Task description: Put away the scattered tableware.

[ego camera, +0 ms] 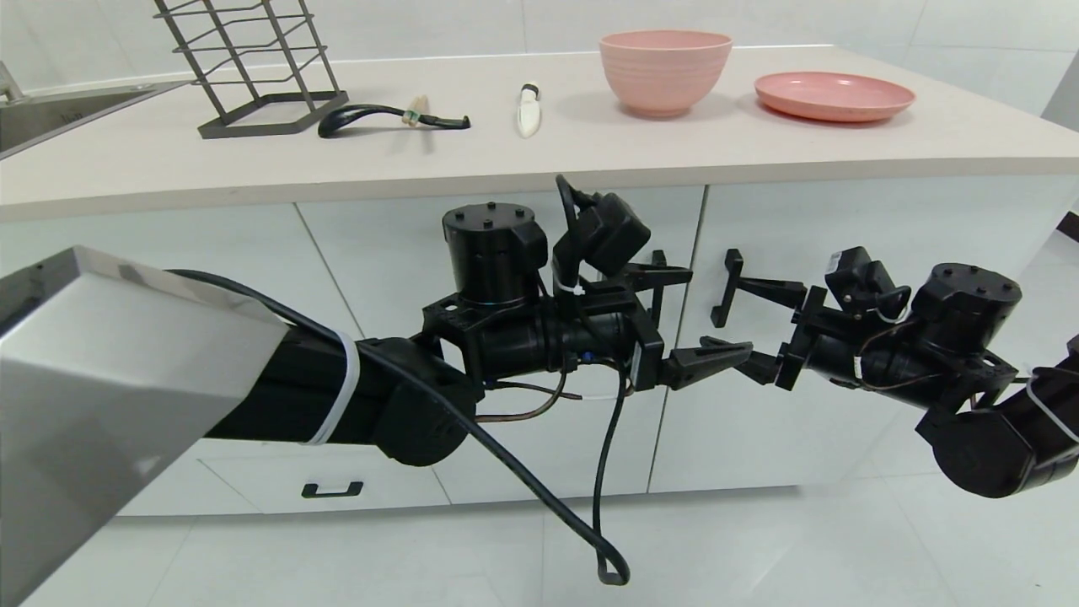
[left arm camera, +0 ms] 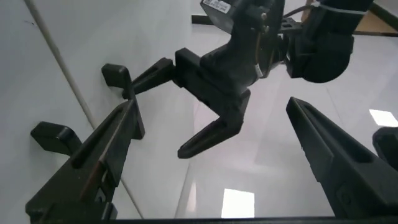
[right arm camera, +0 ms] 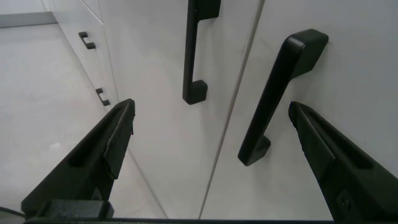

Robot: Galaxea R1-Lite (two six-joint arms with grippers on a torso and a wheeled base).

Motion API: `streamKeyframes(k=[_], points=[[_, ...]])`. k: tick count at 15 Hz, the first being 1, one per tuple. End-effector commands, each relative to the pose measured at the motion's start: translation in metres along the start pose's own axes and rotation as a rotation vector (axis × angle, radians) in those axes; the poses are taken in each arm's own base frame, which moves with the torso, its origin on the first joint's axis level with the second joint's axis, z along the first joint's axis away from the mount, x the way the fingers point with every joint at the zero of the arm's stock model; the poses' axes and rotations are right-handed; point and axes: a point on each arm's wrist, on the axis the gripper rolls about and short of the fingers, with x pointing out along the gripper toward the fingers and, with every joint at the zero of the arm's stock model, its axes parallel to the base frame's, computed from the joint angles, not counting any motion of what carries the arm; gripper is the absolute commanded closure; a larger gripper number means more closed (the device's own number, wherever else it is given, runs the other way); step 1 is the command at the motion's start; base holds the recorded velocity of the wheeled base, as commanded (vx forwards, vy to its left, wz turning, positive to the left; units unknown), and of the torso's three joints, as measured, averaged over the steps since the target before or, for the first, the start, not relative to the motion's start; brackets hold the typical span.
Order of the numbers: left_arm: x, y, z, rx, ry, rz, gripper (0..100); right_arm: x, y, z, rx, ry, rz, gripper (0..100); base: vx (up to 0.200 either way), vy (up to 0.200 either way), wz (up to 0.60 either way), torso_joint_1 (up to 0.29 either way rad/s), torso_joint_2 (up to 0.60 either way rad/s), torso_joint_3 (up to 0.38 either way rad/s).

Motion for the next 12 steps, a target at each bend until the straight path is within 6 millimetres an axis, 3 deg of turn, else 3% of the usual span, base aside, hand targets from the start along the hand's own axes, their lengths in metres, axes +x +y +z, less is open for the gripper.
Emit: streamKeyframes(k=[1,6,12], points=[[-0.004,0.006,0.005,0.024,0.009,0.012,0,0.004,-0.001,-0.002,-0.004,-0.008,0.017,0,0.000,0.000,0.00,0.000,0.00,0.000],[-0.001,0.016,0.022,0.158,0.086,-0.006,0,0.008,0.003,-0.003,-0.005,-0.025,0.080,0,0.000,0.000,0.00,0.000,0.00,0.000],[0.002,0.017,0.019,0.144,0.084,0.000,0,0.004,0.010,-0.003,0.007,-0.032,0.166,0,0.000,0.000,0.00,0.000,0.00,0.000]])
